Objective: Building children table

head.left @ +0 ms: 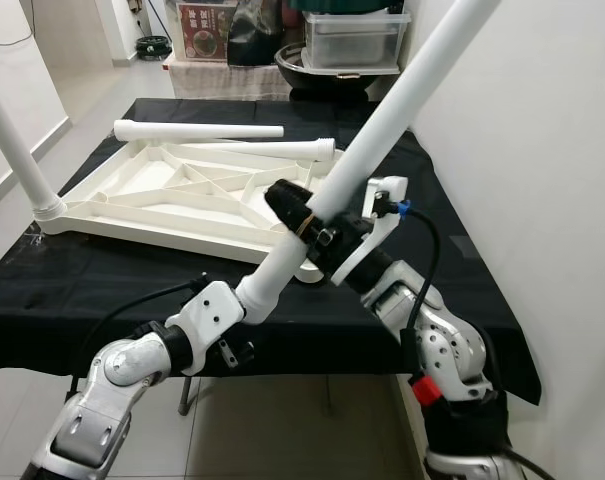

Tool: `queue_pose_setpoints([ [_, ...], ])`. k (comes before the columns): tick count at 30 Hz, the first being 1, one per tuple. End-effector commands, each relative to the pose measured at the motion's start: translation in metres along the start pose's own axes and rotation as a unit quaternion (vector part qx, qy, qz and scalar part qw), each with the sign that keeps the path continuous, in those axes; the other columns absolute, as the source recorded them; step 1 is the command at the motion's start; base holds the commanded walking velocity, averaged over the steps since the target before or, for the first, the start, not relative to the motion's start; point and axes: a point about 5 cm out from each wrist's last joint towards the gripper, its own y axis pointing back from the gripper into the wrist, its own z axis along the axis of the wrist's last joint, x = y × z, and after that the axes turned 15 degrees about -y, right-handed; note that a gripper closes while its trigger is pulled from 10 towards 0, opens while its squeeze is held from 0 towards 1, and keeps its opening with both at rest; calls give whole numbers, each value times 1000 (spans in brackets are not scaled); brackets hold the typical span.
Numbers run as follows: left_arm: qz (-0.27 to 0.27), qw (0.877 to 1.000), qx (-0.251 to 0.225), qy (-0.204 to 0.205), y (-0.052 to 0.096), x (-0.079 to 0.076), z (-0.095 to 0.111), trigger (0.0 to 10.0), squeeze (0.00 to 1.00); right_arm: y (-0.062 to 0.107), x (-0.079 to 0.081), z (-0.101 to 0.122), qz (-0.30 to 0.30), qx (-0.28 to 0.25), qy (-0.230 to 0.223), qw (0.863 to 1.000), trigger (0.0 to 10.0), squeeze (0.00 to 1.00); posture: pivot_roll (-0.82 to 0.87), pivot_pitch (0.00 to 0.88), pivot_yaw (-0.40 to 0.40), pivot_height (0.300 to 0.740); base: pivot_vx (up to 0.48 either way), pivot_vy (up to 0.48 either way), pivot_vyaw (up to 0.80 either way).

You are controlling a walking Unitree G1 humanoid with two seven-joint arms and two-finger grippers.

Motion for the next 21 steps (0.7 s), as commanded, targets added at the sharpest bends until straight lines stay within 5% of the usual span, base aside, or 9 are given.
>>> queue_pose_setpoints([
  [1,15,1000,8,-2,1,2,-3,10000,0,1,-3,3,-11,-12,8,1000,0,0,66,83,-26,740,0,0,0],
  [6,93,996,12,9,2,12,0,10000,0,-1,-25,24,-119,-62,101,986,1216,0,67,73,-26,740,0,0,0],
  [7,121,992,13,16,2,14,2,10000,0,-2,-30,28,-153,-58,144,976,10000,0,66,68,-24,740,0,0,0],
  [8,154,988,6,30,0,5,14,10000,0,-4,-39,28,-220,-22,210,952,10000,0,63,65,-26,740,0,0,0],
  [12,160,986,-9,55,-3,-9,24,10000,0,-6,-49,28,-308,-4,279,910,10000,0,64,58,-27,740,0,0,0],
  [13,160,984,-15,74,-4,-15,28,10000,0,-7,-50,33,-337,-20,319,886,10000,0,62,56,-26,740,0,0,0],
  [15,155,983,-26,98,-6,-25,35,10000,0,-12,-46,45,-334,-71,347,873,10000,0,60,54,-28,740,0,0,0],
  [19,142,982,-37,117,-10,-42,45,10000,0,-28,-48,50,-264,-73,251,928,10000,0,61,54,-28,740,0,0,0],
  [21,139,982,-38,124,-11,-46,47,10000,0,-33,-47,48,-236,-58,250,937,10000,0,61,54,-28,740,0,0,0],
])
